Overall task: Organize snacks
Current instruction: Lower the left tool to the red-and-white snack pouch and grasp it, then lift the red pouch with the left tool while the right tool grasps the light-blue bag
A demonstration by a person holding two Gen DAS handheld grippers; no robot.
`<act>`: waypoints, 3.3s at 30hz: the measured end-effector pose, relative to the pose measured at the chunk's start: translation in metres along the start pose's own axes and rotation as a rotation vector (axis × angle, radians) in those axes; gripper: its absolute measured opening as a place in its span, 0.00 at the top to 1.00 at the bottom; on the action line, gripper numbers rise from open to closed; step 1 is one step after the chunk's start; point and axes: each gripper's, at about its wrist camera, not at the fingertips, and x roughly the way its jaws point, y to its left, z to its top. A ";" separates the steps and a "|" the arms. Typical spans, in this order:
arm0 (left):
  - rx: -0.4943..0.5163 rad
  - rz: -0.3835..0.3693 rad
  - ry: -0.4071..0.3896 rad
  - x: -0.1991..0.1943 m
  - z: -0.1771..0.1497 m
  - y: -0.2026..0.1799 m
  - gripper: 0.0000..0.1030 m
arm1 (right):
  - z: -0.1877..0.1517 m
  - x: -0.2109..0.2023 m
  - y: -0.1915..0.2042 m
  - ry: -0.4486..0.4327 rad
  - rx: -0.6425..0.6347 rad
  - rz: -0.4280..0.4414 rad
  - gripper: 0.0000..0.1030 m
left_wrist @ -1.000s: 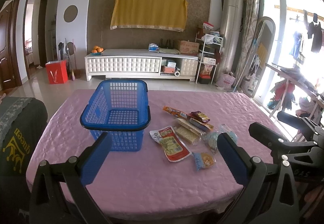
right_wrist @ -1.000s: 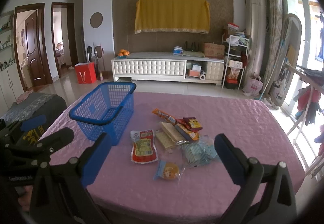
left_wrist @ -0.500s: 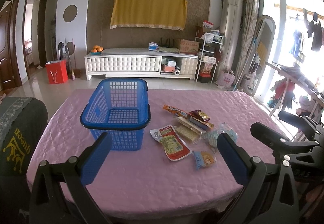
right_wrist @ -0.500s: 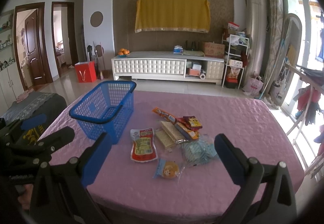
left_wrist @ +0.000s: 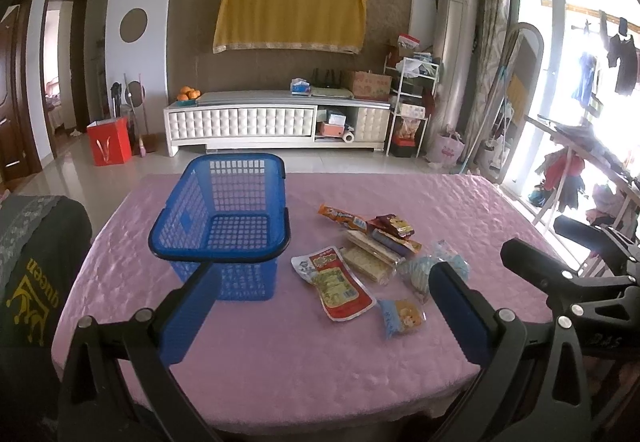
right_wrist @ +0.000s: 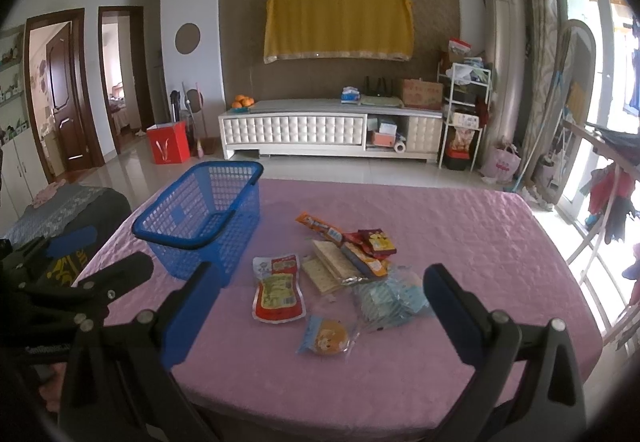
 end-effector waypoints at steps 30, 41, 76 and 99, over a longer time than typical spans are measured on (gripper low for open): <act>-0.039 0.039 0.377 0.167 -0.007 -0.033 0.01 | -0.006 0.126 -0.074 0.304 -0.008 -0.007 0.00; -0.059 0.089 0.504 0.239 -0.022 -0.025 0.01 | -0.014 0.188 -0.080 0.423 -0.059 -0.032 0.00; -0.079 0.155 0.632 0.318 -0.036 -0.047 0.69 | -0.031 0.213 -0.100 0.498 0.048 -0.056 0.00; -0.013 -0.112 0.486 0.254 -0.020 -0.073 0.69 | -0.028 0.222 -0.149 0.518 0.185 0.118 0.06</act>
